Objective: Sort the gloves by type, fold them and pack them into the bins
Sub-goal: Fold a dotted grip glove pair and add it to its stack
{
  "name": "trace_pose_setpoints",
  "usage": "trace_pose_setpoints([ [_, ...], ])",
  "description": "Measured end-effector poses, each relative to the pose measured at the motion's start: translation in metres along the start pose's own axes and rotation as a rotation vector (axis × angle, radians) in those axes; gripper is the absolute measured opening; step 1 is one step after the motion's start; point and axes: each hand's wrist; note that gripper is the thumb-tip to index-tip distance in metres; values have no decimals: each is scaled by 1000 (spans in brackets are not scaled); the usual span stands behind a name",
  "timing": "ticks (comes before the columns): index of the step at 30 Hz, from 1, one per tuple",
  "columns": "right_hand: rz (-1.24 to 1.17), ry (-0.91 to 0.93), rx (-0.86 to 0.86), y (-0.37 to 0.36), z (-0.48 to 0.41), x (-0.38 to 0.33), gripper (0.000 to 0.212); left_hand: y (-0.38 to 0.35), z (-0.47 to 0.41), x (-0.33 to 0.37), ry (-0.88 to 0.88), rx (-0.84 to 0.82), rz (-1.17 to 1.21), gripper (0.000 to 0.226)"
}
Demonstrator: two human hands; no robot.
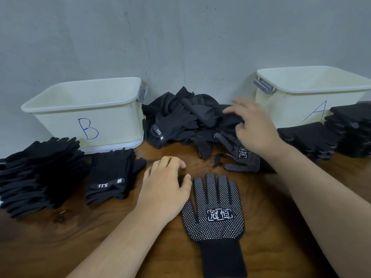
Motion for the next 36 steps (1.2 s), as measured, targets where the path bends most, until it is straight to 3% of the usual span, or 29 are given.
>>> trace_pose_setpoints([
  [3,112,80,-269,-1,2,-6,41,1,0,0,-4,0,6,26],
  [5,266,44,-346,-5,3,-5,48,0,0,0,-10,-2,5,26],
  [7,233,12,-302,-7,4,-1,36,0,0,0,-11,-6,4,27],
  [9,3,-107,-195,-3,3,1,23,0,1,0,-14,-6,-1,27],
  [11,-107,-254,-104,4,1,5,28,0,1,0,-13,-7,0,27],
  [16,6,-317,-44,10,-1,14,37,1,0,0,-14,-7,-5,27],
  [18,73,-249,-73,6,-1,11,42,0,1,0,-18,-7,-8,27],
  [22,167,80,-248,-1,2,-4,54,0,1,0,-19,-8,-11,27],
  [26,375,-4,-374,-13,6,-3,52,0,2,-1,-23,-11,-6,26],
  [32,129,-149,-93,-14,8,5,29,-1,2,-1,-28,-13,-6,26],
  [36,-359,-368,113,2,-4,2,25,-1,1,-1,-29,-13,-10,26],
])
Point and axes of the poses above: each hand's wrist, its own z-axis away from the middle knuckle, its own y-axis out of the back of the hand, x = y × z, and after that the axes turned 9 degrees about z, right-handed
